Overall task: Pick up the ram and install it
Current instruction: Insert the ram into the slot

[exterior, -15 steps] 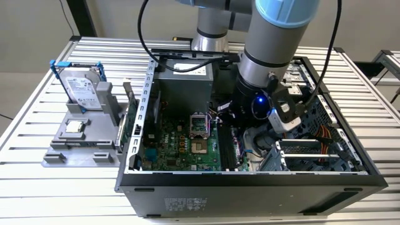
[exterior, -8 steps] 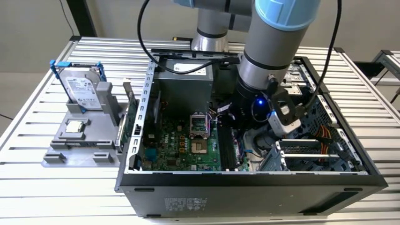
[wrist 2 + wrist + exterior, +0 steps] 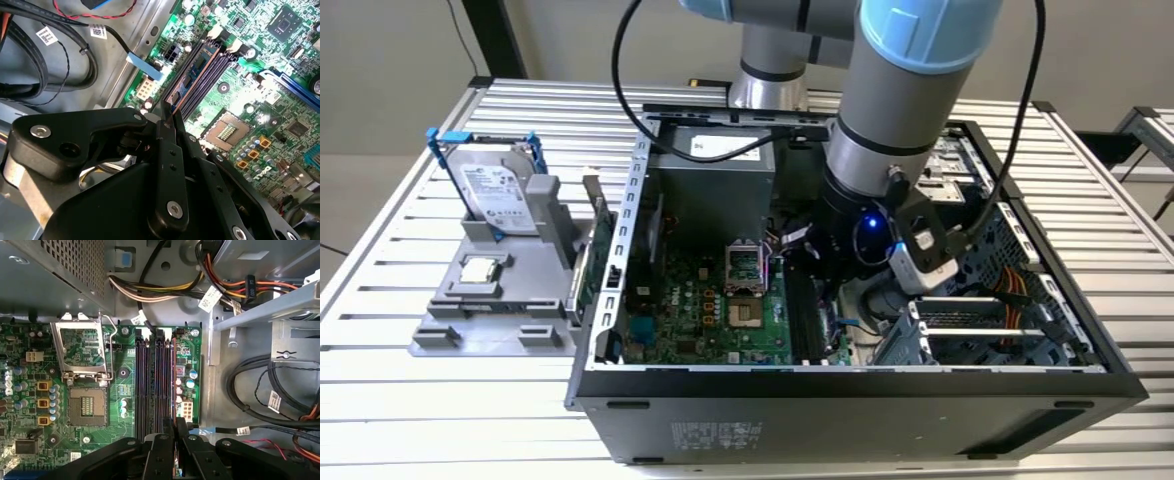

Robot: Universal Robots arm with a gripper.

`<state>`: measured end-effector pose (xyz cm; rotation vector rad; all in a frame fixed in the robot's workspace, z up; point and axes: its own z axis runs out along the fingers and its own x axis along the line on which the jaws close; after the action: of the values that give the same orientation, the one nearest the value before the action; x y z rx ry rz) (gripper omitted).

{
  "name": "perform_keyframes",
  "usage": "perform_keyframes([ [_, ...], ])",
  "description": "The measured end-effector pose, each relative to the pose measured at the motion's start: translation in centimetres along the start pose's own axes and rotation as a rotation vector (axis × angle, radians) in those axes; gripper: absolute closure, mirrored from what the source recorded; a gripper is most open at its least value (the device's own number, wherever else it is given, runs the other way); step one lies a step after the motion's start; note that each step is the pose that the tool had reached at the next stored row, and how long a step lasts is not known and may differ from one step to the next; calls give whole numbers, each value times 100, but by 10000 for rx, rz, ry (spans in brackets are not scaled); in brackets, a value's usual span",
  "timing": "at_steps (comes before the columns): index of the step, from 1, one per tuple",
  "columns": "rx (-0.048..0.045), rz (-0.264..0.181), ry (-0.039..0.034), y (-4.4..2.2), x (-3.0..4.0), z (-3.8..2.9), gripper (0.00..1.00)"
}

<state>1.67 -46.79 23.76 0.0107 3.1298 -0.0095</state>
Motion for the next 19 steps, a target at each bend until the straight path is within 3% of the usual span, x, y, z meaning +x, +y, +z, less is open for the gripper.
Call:
perform_keyframes([
  [19,23,1,0,-16,21,83,100],
])
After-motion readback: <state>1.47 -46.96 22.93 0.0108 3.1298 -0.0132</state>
